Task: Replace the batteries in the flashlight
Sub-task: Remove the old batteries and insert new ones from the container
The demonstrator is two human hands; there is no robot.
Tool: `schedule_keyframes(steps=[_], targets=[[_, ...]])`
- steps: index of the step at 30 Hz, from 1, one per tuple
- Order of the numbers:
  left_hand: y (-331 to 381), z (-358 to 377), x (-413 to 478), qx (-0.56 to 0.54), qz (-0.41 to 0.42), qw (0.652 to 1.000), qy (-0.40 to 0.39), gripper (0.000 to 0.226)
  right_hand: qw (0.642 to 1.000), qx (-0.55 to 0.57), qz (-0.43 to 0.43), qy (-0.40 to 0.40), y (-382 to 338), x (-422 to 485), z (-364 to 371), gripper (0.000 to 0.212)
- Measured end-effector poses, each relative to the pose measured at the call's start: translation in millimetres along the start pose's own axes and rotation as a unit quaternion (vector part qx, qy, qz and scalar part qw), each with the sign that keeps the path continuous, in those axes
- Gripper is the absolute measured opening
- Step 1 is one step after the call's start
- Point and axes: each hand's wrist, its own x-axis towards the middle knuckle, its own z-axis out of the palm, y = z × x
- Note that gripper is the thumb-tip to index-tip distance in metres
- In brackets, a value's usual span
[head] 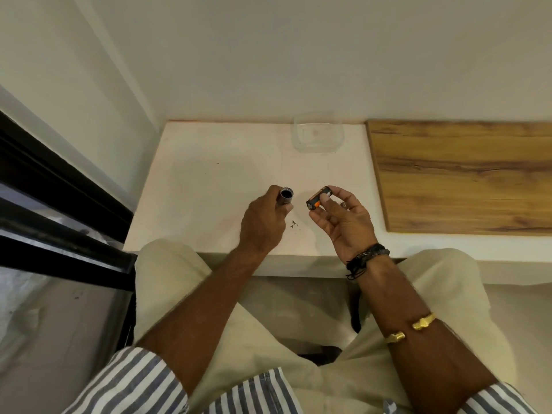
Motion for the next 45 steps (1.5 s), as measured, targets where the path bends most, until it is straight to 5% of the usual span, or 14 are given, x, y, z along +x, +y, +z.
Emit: schedule_keyframes(steps=[12,28,45], targets=[[12,-8,-25,0.086,0.051,0.995,-0.003,0.032,0.987,-0.100,-0.129,0.000,-3,-11,4,0.028],[10,-6,-22,0.109,0.084,0.990,0.016,0.037,0.924,-0.277,-0.263,0.034,17,-6,0,0.028],[6,0,-19,0.104,0.095,0.990,0.023,0.035,0.906,-0.341,-0.238,0.076,36,0,-2,0.015]])
